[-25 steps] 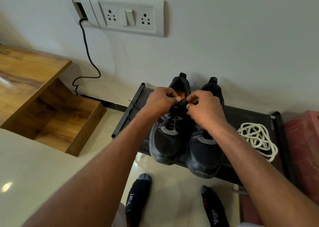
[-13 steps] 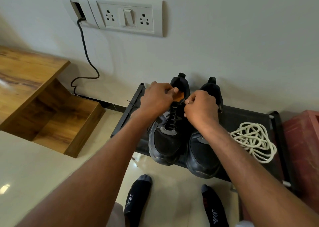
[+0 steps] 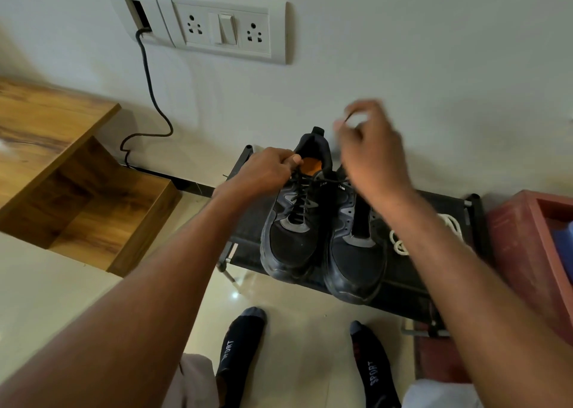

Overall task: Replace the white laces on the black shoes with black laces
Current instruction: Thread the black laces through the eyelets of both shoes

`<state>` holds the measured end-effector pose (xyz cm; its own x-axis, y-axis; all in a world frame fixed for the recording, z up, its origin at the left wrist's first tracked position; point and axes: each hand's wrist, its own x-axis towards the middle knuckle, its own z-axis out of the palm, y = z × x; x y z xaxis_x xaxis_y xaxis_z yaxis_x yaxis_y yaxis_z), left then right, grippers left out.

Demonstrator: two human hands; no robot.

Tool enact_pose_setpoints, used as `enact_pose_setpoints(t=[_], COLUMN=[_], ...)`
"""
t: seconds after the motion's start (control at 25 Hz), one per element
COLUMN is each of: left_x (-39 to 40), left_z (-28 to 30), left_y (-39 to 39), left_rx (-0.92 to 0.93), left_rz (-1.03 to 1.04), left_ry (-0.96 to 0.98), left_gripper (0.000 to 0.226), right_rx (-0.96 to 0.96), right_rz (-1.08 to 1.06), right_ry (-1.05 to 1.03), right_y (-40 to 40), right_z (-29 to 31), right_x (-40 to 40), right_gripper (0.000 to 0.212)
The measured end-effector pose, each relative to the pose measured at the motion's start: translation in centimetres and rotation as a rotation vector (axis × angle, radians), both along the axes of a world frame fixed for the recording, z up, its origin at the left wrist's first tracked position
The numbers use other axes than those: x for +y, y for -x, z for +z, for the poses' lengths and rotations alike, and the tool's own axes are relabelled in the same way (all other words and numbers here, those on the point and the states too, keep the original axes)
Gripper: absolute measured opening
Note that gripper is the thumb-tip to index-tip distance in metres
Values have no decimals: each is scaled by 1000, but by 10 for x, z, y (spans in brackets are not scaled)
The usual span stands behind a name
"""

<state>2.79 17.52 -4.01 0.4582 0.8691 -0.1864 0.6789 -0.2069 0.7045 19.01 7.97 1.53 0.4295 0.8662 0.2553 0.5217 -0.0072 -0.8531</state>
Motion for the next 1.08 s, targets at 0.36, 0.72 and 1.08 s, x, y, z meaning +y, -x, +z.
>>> enact_pose_setpoints(t=[0.36, 0.72, 1.08], left_x=[4, 4, 2], left_z=[-3, 1, -4], left_y=[2, 8, 13], left_rx=[-5, 9, 97], left_rz=[-4, -1, 51], left_ry=[-4, -31, -194], left_gripper=[32, 17, 8], right_rx=[-280, 693, -585], right_rz=[-57, -82, 61], right_ry=[442, 138, 524], right_y=[20, -1, 3], right_z=[-45, -2, -36], right_x=[-6, 3, -3], right_gripper=[14, 25, 29])
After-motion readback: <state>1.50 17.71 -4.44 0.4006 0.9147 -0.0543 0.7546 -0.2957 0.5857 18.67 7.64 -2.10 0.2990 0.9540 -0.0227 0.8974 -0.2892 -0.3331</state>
